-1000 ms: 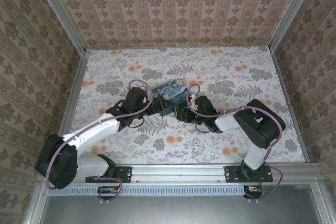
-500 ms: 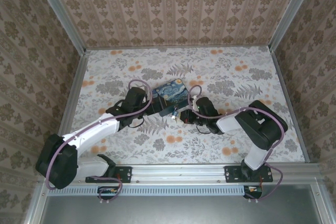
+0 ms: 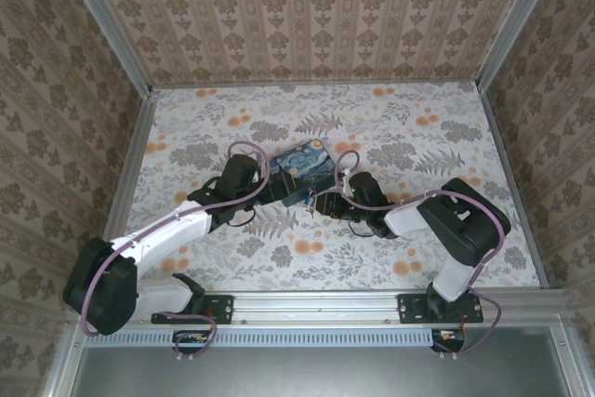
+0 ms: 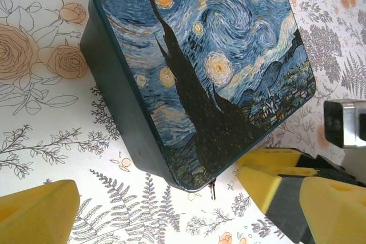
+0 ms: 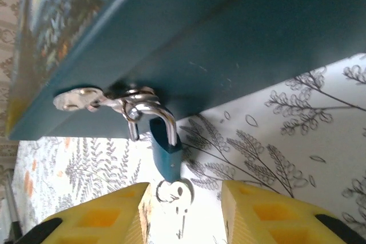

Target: Unlock a padlock with a key

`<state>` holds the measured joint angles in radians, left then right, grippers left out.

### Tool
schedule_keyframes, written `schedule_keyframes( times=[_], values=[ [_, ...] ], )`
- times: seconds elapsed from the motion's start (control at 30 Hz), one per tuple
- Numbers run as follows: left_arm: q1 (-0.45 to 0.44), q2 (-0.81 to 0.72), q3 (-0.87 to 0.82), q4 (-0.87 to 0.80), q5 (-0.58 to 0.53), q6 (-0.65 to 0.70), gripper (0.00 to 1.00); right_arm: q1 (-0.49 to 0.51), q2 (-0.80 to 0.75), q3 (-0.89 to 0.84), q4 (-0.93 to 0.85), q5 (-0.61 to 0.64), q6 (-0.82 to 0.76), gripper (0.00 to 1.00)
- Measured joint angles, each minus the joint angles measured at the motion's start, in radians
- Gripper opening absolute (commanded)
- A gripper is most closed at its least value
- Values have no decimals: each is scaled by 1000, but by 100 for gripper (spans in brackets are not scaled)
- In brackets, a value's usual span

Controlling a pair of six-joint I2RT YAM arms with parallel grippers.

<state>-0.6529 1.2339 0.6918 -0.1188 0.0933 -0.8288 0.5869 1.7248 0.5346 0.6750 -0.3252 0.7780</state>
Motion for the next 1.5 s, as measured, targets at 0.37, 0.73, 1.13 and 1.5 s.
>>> schedule_keyframes(
  times=[0.37,0.73,1.13,1.5],
  values=[
    [0,17,0,4,8,0,100,8,87,66,59,-4,23,33],
    [0,35,0,22,14,0,100,20,130,86,109,4,61,14],
    [-6,51,41,-33,-23,63,100,5,98,58,104,3,71,0],
    [-133,208,230,-183,-219,202,100,-22,52,11,92,3,71,0]
  ],
)
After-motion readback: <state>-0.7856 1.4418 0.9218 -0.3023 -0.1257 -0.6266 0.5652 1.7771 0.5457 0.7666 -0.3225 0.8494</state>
